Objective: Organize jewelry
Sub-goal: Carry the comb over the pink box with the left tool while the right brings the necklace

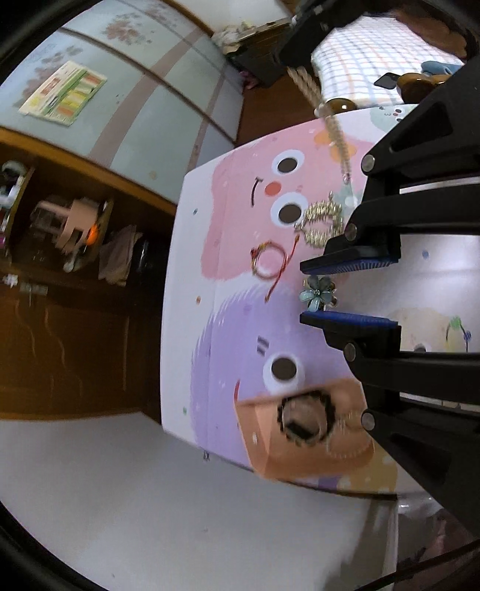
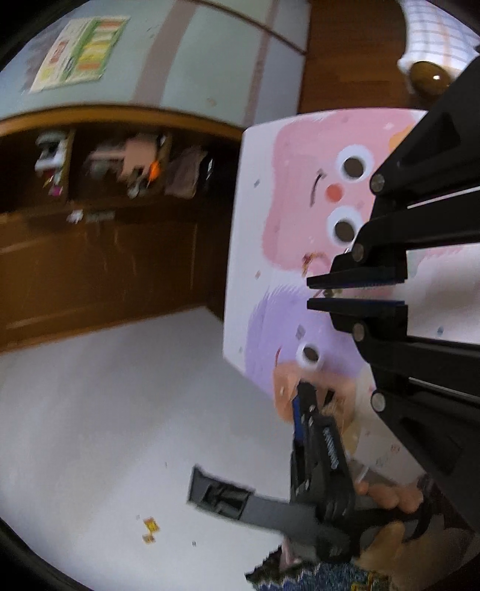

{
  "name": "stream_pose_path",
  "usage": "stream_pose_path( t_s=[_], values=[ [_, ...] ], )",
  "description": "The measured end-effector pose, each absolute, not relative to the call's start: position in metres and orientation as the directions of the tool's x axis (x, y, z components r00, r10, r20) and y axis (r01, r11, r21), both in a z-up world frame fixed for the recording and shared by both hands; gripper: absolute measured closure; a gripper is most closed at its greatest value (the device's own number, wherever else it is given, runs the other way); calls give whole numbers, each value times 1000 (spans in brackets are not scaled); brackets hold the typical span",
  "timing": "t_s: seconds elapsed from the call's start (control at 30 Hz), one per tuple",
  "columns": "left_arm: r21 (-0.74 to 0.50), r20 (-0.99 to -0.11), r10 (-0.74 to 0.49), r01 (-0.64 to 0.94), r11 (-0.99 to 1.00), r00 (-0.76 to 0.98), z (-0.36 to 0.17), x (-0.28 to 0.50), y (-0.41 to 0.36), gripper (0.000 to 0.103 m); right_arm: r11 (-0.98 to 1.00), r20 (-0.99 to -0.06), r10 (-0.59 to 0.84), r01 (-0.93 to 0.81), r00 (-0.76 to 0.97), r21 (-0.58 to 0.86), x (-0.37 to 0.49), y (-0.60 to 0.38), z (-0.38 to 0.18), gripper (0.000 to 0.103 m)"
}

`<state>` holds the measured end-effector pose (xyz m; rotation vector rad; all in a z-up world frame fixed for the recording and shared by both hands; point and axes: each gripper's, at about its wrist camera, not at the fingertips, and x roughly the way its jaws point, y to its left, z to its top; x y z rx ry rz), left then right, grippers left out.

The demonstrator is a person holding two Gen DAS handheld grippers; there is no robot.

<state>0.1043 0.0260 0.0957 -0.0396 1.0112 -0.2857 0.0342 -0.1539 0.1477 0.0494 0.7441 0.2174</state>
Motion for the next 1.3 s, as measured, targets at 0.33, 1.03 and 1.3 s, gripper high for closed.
stream_pose_path(
  t_s=[0.33,1.03,1.3],
  values=[
    [-157,-829,-178,86,984,531,98,119,111,85,909,-633,401,-376,662,181,81,-62,190,99],
    [-245,-890,-201,-56,968,410,-9,158,170,85,848,-759,457,-486,464,213,198,58,113,99],
    [-282,-892,-221,-104,954,395,-37,161,173,85,854,-785,426,-486,449,186,221,75,93,99]
  ],
)
